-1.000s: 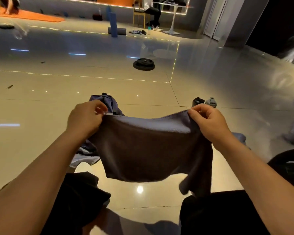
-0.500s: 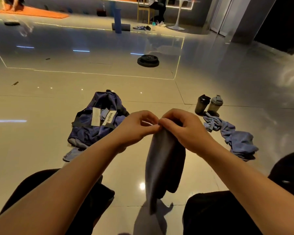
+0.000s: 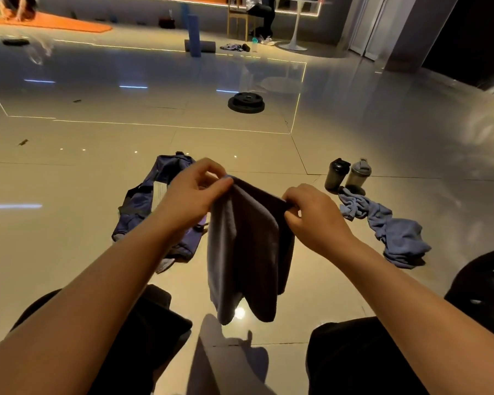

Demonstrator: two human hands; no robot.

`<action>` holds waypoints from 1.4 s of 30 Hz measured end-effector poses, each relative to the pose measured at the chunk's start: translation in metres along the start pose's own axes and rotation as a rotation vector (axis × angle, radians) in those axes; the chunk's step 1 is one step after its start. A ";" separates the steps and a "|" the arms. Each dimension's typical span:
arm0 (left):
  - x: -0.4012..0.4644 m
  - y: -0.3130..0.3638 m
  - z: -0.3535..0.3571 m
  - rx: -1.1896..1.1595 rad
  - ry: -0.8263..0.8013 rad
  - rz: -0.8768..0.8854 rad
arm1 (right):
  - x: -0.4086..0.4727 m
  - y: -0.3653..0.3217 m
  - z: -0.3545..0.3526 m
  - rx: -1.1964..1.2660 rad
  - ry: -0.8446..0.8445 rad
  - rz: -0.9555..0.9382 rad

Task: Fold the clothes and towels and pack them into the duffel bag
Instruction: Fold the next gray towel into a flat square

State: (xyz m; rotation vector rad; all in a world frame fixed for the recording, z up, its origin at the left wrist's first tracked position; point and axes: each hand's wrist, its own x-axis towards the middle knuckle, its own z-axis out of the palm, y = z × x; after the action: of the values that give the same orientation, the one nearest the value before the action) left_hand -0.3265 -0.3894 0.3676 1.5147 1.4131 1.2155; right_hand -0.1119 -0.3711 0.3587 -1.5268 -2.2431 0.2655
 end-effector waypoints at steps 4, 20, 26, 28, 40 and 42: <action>0.006 -0.011 -0.024 0.024 0.149 -0.018 | 0.001 0.005 -0.009 0.247 -0.112 0.134; 0.015 -0.024 -0.081 0.064 0.596 -0.067 | -0.012 -0.009 -0.012 0.472 -0.680 0.129; 0.015 -0.029 -0.076 0.136 0.500 -0.144 | -0.014 -0.010 -0.021 0.613 -0.464 0.161; 0.011 -0.026 -0.059 0.244 0.404 -0.134 | -0.013 -0.008 -0.026 0.667 -0.389 0.204; -0.016 0.003 0.037 -0.011 -0.213 -0.084 | -0.009 -0.020 -0.033 0.961 -0.278 0.256; -0.012 0.004 0.038 0.018 -0.118 -0.048 | -0.008 -0.015 -0.037 1.054 -0.265 0.289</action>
State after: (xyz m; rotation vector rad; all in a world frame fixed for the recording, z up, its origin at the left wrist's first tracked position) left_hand -0.2887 -0.3979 0.3587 1.5306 1.3783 1.0697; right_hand -0.1061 -0.3869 0.3961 -1.1975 -1.5255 1.5143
